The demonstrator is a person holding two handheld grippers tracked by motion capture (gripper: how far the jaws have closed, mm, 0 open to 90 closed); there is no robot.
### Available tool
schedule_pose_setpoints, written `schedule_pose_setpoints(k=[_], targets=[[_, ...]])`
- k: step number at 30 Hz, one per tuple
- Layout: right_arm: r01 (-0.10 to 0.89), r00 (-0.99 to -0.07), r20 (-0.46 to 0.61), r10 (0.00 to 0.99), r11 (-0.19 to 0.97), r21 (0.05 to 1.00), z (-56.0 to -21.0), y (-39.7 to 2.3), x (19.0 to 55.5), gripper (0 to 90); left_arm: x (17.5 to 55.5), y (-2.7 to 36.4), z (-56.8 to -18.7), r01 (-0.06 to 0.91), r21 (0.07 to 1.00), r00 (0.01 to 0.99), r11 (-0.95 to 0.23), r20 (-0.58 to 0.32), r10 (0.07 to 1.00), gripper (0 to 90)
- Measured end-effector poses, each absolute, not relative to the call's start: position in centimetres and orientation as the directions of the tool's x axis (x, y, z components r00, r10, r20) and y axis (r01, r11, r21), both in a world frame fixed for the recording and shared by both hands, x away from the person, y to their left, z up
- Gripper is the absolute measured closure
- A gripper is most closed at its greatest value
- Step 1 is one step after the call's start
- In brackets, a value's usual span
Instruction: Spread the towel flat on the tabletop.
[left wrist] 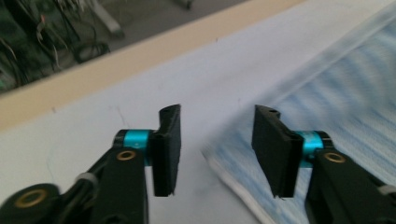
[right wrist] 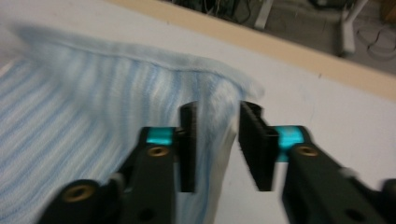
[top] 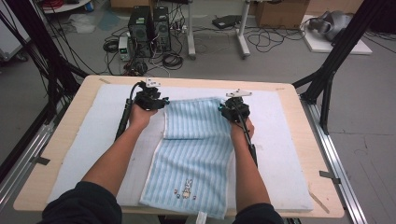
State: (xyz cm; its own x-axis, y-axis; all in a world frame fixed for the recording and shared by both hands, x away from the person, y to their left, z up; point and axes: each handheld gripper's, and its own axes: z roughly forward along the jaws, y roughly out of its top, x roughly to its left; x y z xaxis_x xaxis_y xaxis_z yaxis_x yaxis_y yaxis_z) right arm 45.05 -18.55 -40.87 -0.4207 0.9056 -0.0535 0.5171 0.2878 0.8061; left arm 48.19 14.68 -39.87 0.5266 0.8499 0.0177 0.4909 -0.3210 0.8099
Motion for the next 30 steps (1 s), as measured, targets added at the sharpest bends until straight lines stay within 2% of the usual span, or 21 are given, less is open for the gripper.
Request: schedule_pose_setpoints(k=[3, 8, 13, 16, 19, 25, 27, 30], targets=[[0.526, -0.408, -0.029, 0.913, 0.261, 0.81, -41.0, -19.1, 44.3, 52.3, 47.4, 15.0, -39.9, 0.478, 0.821, 0.534, -0.312, 0.01, 0.846, 47.3], [0.526, -0.407, 0.006, 0.913, 0.229, 0.819, -40.8, -19.9, 42.8, 48.7, 45.8, 15.8, -40.2, 0.5, 0.817, 0.545, -0.288, -0.039, 0.837, 43.3], [0.514, -0.455, 0.023, 0.89, 0.242, 0.823, -41.0, -19.9, 40.7, 43.7, 43.6, 16.3, -40.5, 0.502, 0.823, 0.563, -0.267, -0.076, 0.823, 40.9], [0.525, -0.467, 0.078, 0.881, 0.205, 0.826, -40.5, -20.1, 39.5, 38.1, 42.5, 16.2, -40.9, 0.505, 0.82, 0.562, -0.268, -0.077, 0.824, 33.0], [0.509, -0.489, 0.06, 0.87, 0.228, 0.83, -39.7, -19.8, 38.2, 36.1, 41.7, 16.1, -40.8, 0.517, 0.83, 0.563, -0.211, -0.144, 0.814, 31.6], [0.482, -0.523, 0.01, 0.853, 0.285, 0.828, -39.0, -19.5, 35.9, 34.6, 39.7, 16.5, -40.5, 0.504, 0.844, 0.608, -0.185, -0.195, 0.769, 32.8], [0.479, -0.514, 0.013, 0.857, 0.275, 0.833, -39.4, -19.9, 35.1, 38.3, 39.1, 16.7, -40.6, 0.501, 0.845, 0.623, -0.187, -0.202, 0.756, 36.5], [0.481, -0.503, 0.012, 0.864, 0.269, 0.834, -40.3, -20.4, 34.2, 42.0, 38.4, 16.9, -41.1, 0.512, 0.836, 0.628, -0.2, -0.205, 0.751, 37.0]])
